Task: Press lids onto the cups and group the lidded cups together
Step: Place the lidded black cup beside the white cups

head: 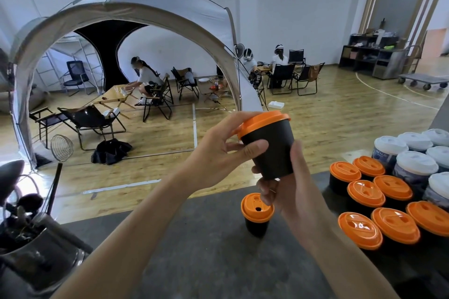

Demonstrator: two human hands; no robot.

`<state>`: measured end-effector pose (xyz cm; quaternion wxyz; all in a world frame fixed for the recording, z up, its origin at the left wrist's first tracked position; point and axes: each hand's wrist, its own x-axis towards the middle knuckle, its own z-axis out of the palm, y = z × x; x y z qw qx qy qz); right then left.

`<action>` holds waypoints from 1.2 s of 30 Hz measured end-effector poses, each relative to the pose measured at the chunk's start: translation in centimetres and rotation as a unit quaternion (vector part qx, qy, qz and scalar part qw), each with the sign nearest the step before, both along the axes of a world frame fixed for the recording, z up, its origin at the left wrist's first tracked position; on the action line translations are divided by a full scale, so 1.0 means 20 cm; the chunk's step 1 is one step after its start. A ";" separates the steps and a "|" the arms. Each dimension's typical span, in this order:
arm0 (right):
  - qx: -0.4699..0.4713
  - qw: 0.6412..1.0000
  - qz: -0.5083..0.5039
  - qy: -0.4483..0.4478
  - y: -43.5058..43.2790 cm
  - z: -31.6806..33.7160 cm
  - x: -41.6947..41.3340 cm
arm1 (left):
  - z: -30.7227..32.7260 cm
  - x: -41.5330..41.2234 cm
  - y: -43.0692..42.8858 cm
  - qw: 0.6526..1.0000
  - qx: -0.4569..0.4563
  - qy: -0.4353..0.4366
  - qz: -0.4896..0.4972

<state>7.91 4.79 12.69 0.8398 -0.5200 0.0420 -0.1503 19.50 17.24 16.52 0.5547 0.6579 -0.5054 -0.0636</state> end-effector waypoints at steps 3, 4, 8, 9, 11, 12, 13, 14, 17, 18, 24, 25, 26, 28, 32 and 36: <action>-0.010 1.000 0.003 0.000 -0.01 0.00 0.00 | 0.01 -0.01 0.00 1.000 0.000 -0.002 0.003; -0.002 1.000 0.019 0.004 -0.01 0.00 0.00 | 0.02 -0.01 0.00 1.000 0.005 -0.006 0.001; 0.027 0.998 0.049 0.027 -0.01 -0.01 0.00 | 0.03 -0.02 0.01 1.000 0.012 -0.005 -0.012; 0.025 0.999 0.039 0.028 -0.01 -0.01 0.00 | 0.03 -0.02 0.01 1.000 0.012 -0.008 -0.007; 0.018 0.999 0.023 0.018 0.00 -0.02 0.01 | 0.03 -0.02 0.00 1.000 0.016 -0.020 0.000; 0.014 1.000 0.015 0.010 0.01 -0.02 0.01 | 0.02 -0.02 0.00 1.000 0.017 -0.024 0.001; 0.012 1.000 0.007 0.003 0.01 -0.02 0.01 | 0.03 -0.02 0.00 0.999 0.020 -0.026 0.001; 0.013 1.000 0.004 -0.001 0.01 -0.03 0.01 | 0.03 -0.02 0.00 0.999 0.026 -0.029 0.001; 0.035 0.999 0.038 0.000 -0.01 -0.04 0.02 | 0.04 -0.02 0.01 0.997 0.054 -0.059 0.007; 0.044 0.997 0.060 0.001 -0.02 -0.04 0.01 | 0.03 -0.02 0.02 0.996 0.060 -0.068 0.007; 0.057 0.996 0.071 -0.012 -0.04 -0.05 0.00 | 0.01 -0.03 0.01 0.996 0.070 -0.047 0.003; 0.054 0.997 0.062 -0.010 -0.04 -0.06 0.01 | 0.01 -0.03 0.01 0.996 0.075 -0.050 0.002; 0.051 0.997 0.054 -0.006 -0.04 -0.07 0.01 | 0.01 -0.03 0.01 0.995 0.079 -0.059 0.002; 0.052 0.998 0.036 0.003 -0.04 -0.09 0.02 | 0.00 -0.03 0.01 0.992 0.083 -0.095 0.019; 0.041 0.998 -0.043 0.009 -0.06 -0.12 0.01 | -0.11 -0.05 -0.01 0.982 0.081 -0.147 0.091; -0.271 0.933 -0.225 0.078 -0.09 -0.20 -0.05 | -0.39 -0.08 0.01 0.976 0.110 -0.136 0.127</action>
